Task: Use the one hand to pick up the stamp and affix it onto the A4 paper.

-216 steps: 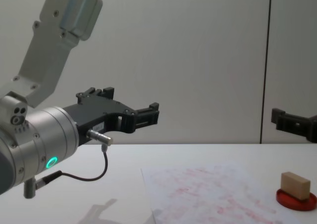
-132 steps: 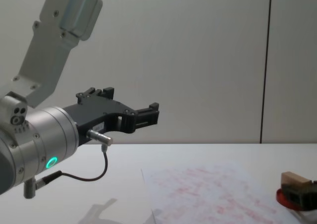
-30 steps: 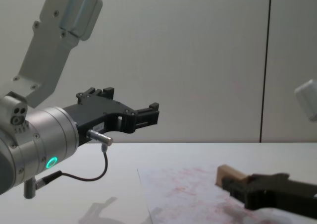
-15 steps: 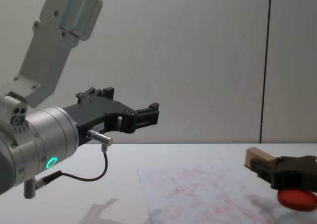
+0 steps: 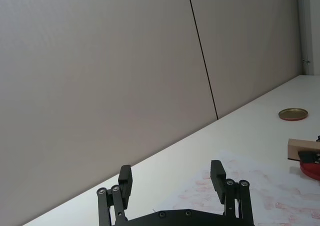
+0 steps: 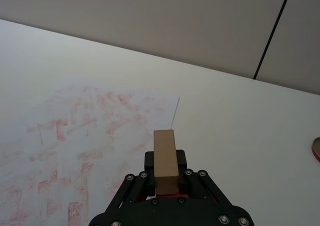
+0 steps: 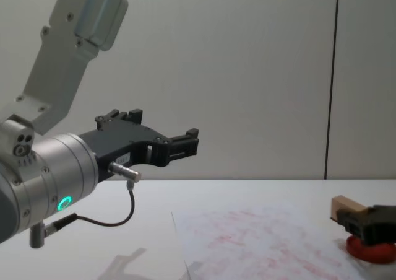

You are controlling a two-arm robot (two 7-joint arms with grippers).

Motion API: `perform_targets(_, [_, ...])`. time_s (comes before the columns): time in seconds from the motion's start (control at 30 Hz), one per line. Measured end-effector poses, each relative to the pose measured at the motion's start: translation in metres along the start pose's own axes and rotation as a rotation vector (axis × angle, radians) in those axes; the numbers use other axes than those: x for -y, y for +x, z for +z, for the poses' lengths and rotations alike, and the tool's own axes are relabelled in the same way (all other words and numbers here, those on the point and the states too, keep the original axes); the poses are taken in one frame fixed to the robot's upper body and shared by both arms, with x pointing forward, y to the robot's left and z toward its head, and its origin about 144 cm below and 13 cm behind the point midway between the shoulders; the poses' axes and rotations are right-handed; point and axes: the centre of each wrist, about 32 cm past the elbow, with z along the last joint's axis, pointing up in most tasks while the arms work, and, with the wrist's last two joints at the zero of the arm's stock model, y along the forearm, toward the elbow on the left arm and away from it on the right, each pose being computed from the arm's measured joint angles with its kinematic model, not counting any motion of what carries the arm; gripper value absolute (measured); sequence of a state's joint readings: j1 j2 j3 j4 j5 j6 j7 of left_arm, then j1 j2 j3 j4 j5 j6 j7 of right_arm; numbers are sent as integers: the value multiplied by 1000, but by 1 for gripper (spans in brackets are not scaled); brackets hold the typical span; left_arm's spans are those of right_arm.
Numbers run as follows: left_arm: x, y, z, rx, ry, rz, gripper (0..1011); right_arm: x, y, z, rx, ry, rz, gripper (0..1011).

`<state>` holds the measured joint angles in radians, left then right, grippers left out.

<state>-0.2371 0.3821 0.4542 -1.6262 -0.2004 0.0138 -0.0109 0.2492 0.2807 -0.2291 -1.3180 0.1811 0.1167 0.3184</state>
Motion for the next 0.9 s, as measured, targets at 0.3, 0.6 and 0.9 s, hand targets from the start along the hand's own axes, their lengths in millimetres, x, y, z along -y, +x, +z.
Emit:
perform_targets(0.3, [0, 0, 0, 0, 0, 0, 993, 0, 5, -6, 5, -34, -28, 221])
perform_targets(0.6, [0, 0, 0, 0, 0, 0, 993, 1, 7, -9, 4, -51, -39, 221])
perform_targets(0.9, [0, 0, 0, 0, 0, 0, 993, 2, 8, -11, -1, -63, -43, 221])
